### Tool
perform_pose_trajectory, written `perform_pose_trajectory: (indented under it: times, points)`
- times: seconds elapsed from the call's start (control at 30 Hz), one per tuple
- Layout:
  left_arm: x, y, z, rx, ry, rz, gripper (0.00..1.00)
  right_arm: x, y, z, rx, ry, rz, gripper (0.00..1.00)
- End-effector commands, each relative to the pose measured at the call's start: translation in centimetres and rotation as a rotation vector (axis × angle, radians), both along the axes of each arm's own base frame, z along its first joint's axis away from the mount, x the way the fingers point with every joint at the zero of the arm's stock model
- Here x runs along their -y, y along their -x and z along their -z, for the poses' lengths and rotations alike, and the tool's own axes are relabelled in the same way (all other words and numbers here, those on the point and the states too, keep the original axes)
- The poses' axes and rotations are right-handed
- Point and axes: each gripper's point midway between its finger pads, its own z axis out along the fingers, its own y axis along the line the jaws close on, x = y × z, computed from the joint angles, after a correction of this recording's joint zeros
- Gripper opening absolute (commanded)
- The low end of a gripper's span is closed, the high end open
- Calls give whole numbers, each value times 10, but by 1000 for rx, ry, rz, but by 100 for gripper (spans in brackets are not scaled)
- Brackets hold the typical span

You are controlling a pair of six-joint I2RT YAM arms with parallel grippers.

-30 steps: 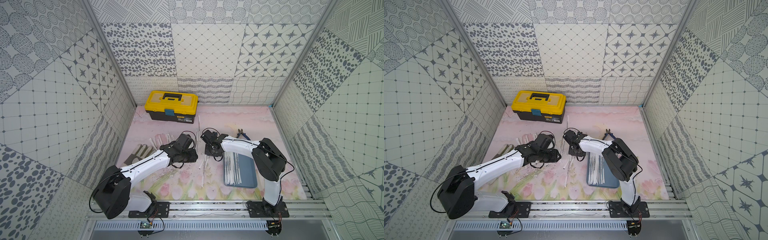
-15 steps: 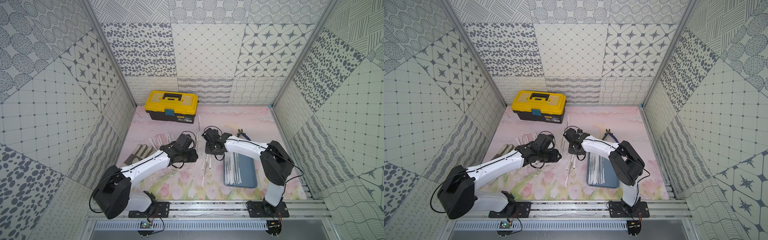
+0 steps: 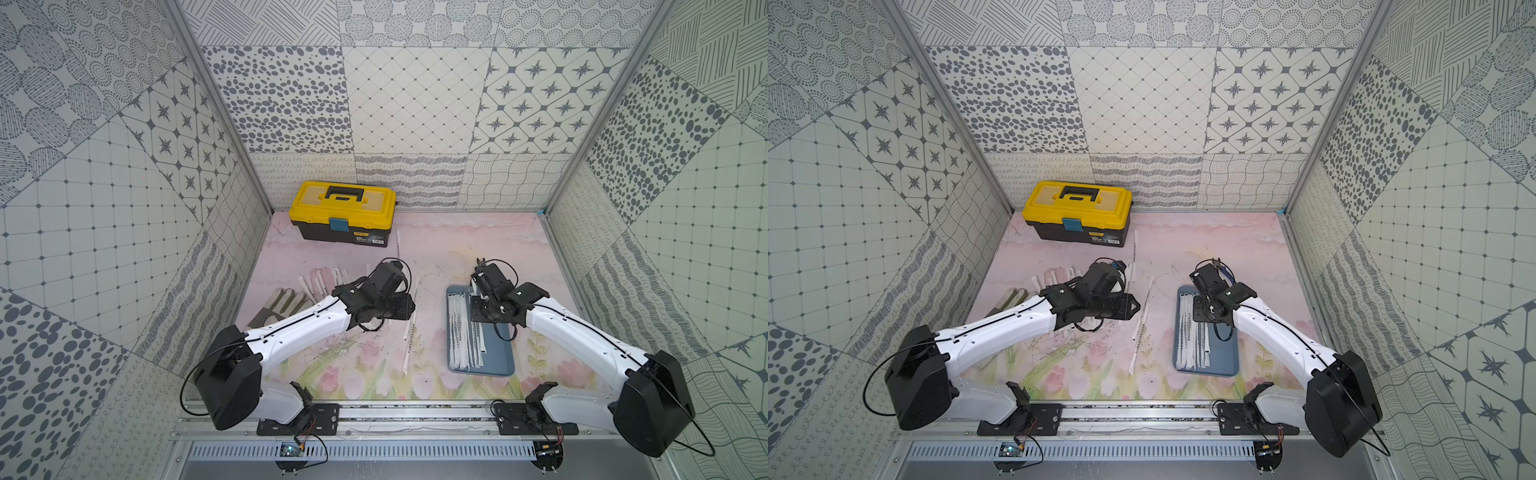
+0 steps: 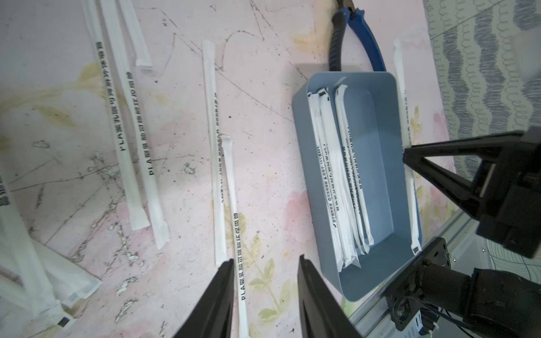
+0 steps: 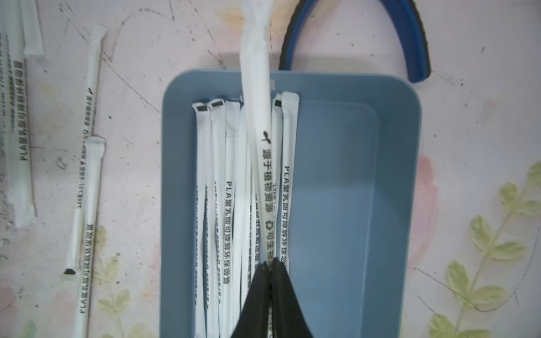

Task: Put the straws into the storage box
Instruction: Place the straw in the storage box.

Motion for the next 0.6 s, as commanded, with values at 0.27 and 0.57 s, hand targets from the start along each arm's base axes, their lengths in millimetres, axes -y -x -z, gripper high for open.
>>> perform_pose_trajectory:
  times: [0.27,0.57]
  points:
    - [49,12,5,-18,30,90,40,11,-5,66,-97,3,27,5]
    - [48,12,7,-13,23,91,40,10,7,82,-152,-9,42,5]
